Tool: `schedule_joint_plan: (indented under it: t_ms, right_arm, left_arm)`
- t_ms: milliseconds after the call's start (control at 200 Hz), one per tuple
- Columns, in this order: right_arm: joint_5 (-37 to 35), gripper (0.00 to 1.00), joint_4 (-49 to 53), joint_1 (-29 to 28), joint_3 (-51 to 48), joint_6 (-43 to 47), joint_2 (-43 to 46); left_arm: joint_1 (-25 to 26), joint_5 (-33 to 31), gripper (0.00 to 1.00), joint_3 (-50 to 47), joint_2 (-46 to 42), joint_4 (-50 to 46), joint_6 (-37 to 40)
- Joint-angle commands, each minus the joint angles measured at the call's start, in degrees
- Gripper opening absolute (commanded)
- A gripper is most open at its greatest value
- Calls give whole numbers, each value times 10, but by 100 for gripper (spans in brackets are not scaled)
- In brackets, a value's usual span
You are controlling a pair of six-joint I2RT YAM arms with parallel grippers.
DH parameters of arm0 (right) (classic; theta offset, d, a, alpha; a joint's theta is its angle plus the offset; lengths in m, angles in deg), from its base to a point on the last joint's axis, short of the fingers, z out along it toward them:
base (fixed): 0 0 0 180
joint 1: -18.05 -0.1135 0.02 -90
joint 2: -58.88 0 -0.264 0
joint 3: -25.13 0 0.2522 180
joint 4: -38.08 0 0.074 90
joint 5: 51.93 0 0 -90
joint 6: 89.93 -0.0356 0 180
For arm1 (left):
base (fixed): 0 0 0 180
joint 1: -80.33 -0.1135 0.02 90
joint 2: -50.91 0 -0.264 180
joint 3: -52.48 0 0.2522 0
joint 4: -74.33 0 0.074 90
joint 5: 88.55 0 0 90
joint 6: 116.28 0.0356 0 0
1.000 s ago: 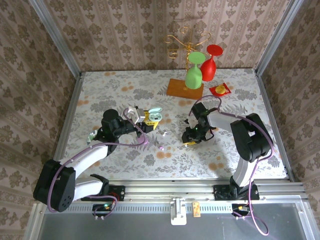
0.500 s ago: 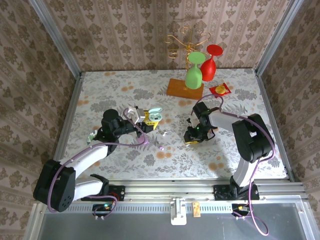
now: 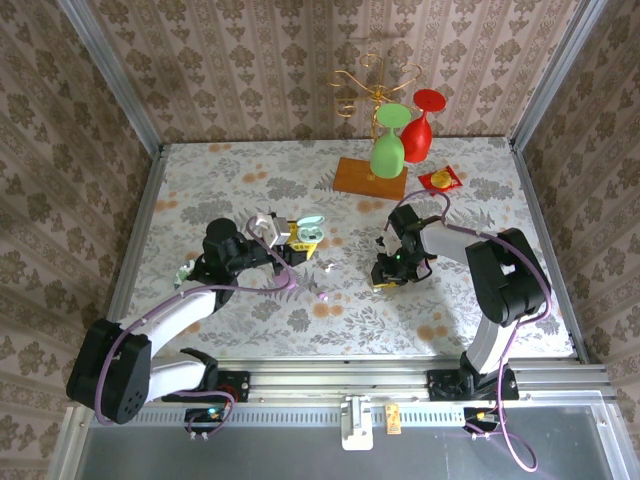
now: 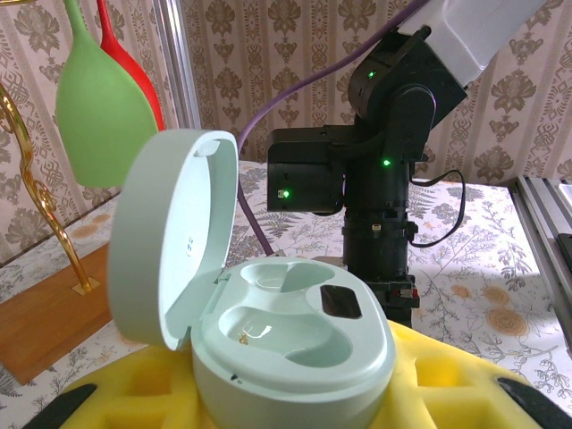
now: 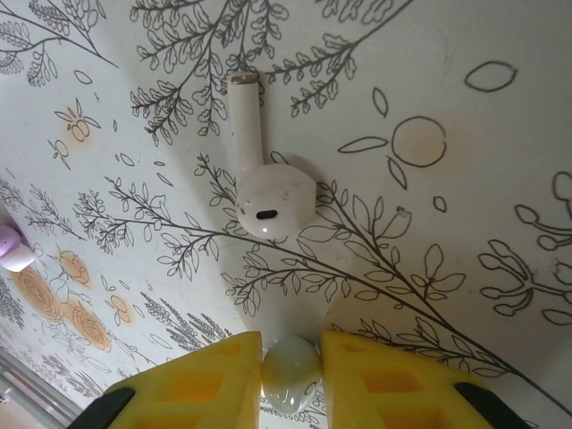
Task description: Insert wireless bluetooth earbuds into charging case
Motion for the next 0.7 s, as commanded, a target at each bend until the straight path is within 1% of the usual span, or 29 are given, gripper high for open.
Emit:
schedule_joint_plan:
  t_ms: [0, 225, 350, 445, 505, 540, 695]
  right_arm:
    - [10, 22, -8, -1, -12, -6, -11]
    - [4, 19, -10, -2, -14, -17, 3]
    - [-30, 18, 12, -3, -4, -25, 28]
    - [-111, 18, 59, -7, 21, -38, 43]
    - [-178, 14, 98, -14, 43, -61, 46]
    - [-210, 14, 122, -19, 60, -70, 43]
    - [-358, 14, 212, -64, 133, -117, 28]
  left_arm:
    - [-4, 4, 24, -4, -9, -5, 10]
    - [-4, 2, 24, -5, -9, -5, 10]
    - [-4, 0, 24, -4, -5, -4, 11]
    - [-4, -2, 24, -5, -1, -4, 12]
    - [-5, -1, 24, -3, 2, -3, 11]
    - [-4, 0, 24, -3, 3, -1, 12]
    - [-4, 0, 24, -2, 5, -3, 14]
